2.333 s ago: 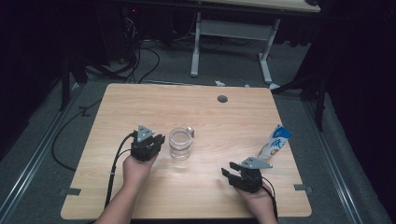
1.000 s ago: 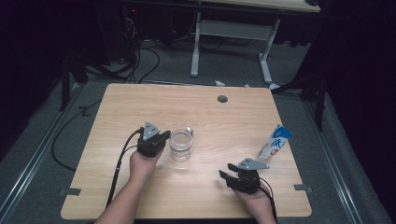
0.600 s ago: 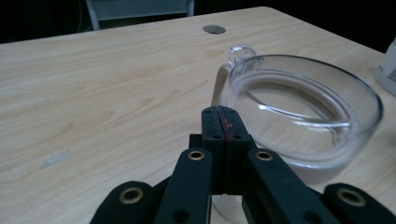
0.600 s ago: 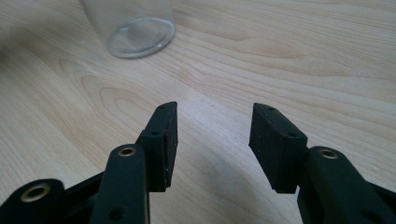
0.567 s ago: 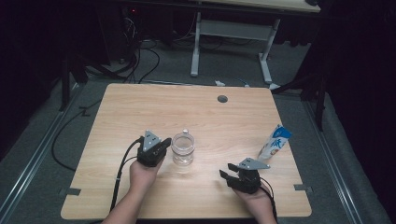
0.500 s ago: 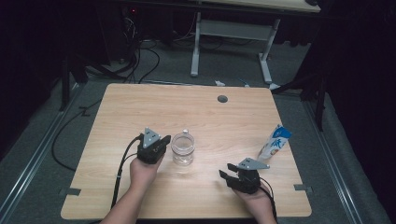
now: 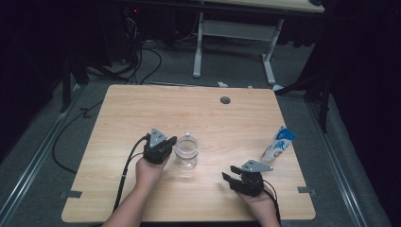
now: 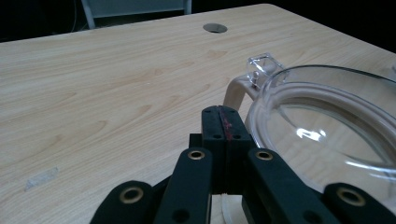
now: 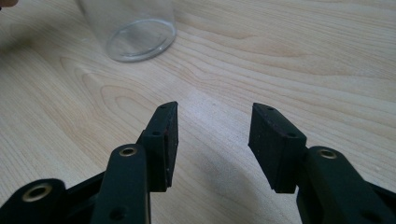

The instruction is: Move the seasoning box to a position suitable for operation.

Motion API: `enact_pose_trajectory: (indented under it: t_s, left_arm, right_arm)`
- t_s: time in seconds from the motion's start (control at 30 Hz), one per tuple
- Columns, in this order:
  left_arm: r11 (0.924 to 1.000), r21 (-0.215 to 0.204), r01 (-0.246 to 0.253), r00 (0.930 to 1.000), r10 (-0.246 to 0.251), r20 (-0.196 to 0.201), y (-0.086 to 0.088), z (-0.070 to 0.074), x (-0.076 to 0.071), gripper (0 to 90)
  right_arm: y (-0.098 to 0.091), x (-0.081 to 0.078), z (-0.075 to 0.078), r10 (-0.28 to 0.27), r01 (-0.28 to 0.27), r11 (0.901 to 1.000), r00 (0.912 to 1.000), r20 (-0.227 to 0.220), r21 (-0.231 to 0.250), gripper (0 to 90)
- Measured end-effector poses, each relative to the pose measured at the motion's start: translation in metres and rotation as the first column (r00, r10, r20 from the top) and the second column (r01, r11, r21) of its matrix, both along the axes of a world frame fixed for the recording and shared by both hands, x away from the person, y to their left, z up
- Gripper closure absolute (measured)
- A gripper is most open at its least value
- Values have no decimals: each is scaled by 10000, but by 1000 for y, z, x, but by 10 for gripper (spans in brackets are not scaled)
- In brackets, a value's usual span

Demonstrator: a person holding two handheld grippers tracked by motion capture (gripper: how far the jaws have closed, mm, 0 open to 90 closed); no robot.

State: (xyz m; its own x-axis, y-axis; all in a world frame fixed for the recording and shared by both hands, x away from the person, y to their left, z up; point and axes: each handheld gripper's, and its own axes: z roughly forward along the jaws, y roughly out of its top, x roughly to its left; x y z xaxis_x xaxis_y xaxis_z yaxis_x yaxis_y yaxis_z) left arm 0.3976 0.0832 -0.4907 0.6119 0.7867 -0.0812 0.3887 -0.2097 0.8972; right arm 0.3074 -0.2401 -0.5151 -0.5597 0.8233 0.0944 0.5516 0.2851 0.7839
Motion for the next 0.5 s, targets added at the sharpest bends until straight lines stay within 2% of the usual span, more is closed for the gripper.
enact_pose_trajectory:
  t_s: [0.5]
  left_arm:
    - [9969,-342,706,9974,-700,184,-10,-2,-38,900]
  right_arm:
    - [-1,1,0,-83,83,10000,10000,-53,43,526]
